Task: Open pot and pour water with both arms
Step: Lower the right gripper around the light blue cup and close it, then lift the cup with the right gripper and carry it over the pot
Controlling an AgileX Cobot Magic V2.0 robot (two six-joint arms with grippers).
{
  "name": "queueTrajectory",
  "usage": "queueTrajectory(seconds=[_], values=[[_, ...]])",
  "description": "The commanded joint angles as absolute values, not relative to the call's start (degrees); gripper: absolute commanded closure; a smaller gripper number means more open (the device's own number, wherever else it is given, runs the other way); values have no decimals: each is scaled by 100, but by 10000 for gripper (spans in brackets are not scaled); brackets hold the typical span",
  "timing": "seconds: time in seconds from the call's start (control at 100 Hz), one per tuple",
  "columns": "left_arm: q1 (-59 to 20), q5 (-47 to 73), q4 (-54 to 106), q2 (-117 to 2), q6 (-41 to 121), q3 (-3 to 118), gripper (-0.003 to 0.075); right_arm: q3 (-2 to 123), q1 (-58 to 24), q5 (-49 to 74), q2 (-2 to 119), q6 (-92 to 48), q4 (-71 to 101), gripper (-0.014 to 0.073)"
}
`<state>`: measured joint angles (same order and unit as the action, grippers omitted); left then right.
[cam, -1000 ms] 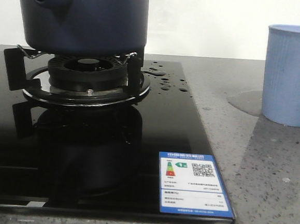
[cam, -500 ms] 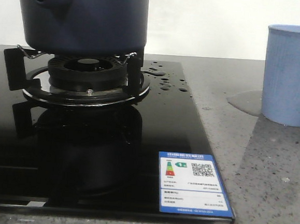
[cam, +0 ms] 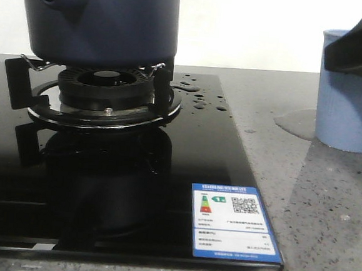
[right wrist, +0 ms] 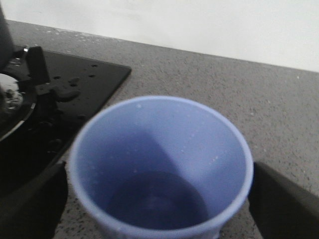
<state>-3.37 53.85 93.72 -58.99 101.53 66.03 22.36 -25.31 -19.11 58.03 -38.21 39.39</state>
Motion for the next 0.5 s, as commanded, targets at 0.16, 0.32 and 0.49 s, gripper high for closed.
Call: queueTrajectory(seconds=[0.16, 0.32, 0.49], values=[[-320, 5380, 9941, -5795, 10110, 6809, 440, 2369, -2522, -2916, 6459, -2987, 3418, -45], [-320, 5380, 9941, -5795, 10110, 6809, 440, 2369, -2522, -2915, 6609, -2549, 2949, 172], [-320, 5358, 9941, -5795, 10110, 6809, 440, 2381, -2522, -3164, 6476, -2549, 2895, 400]])
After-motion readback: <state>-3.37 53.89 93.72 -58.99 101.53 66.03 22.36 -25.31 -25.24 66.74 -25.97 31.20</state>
